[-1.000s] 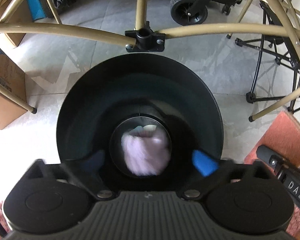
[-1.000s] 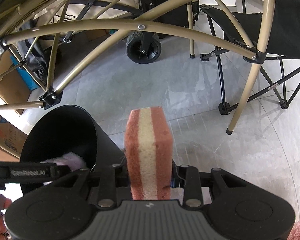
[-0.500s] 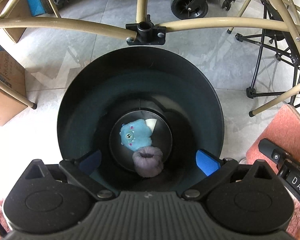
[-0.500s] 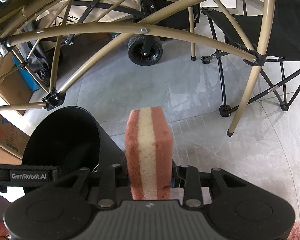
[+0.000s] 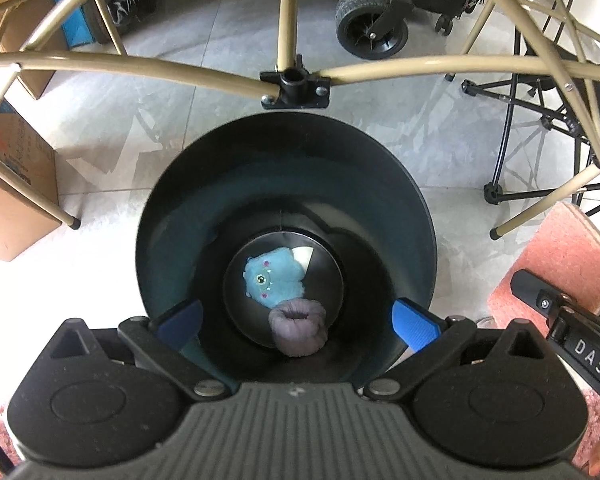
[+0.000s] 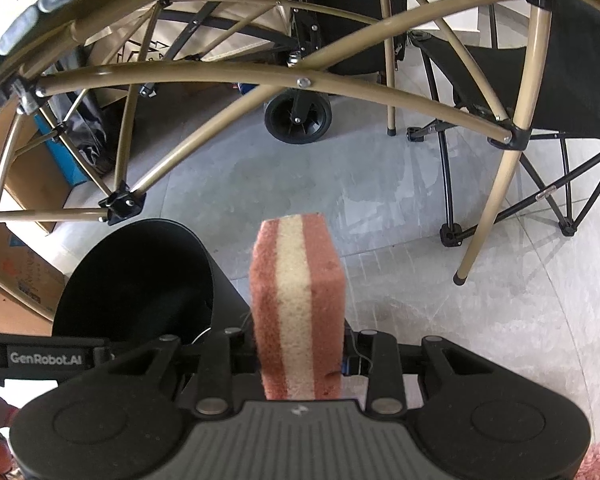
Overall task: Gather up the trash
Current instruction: 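Move the right gripper with the sponge over the bin opening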
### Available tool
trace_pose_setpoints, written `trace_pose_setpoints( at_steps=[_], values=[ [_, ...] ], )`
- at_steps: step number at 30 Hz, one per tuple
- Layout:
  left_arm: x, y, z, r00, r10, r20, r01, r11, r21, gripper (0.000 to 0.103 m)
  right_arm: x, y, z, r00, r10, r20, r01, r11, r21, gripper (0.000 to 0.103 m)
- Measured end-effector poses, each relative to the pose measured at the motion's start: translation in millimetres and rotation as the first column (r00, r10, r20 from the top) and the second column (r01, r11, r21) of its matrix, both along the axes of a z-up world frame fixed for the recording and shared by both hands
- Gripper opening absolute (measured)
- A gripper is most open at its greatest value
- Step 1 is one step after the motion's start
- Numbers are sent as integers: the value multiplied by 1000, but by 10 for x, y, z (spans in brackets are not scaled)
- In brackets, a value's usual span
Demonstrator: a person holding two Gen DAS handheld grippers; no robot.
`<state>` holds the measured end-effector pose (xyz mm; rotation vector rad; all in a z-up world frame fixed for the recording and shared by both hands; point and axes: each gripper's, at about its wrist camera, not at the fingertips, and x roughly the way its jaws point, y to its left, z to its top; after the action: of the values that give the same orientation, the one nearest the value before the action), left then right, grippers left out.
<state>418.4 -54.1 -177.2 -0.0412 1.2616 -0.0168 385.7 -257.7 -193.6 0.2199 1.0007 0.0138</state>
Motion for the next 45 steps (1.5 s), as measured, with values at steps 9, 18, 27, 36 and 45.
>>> trace_pose_setpoints(
  at_steps=[9, 18, 27, 36, 45],
  values=[
    [-132, 163, 218, 998, 18, 58, -18, 1000, -7, 103, -81, 145, 174, 998, 34, 48, -33, 999, -11, 31],
    [-306, 441, 409, 993, 53, 107, -51, 998, -19, 103, -156, 397, 388, 992, 83, 96, -81, 996, -25, 31],
    [-460, 797, 566, 983, 119, 139, -115, 993, -37, 103, -186, 714, 509, 983, 144, 115, -140, 989, -43, 31],
    [-570, 1281, 593, 965, 217, 145, -211, 976, -57, 103, -106, 1169, 512, 968, 233, 96, -228, 972, -60, 31],
    [-602, 1682, 500, 950, 288, 120, -280, 957, -76, 103, 42, 1584, 387, 952, 302, 37, -299, 951, -75, 31]
  ],
)
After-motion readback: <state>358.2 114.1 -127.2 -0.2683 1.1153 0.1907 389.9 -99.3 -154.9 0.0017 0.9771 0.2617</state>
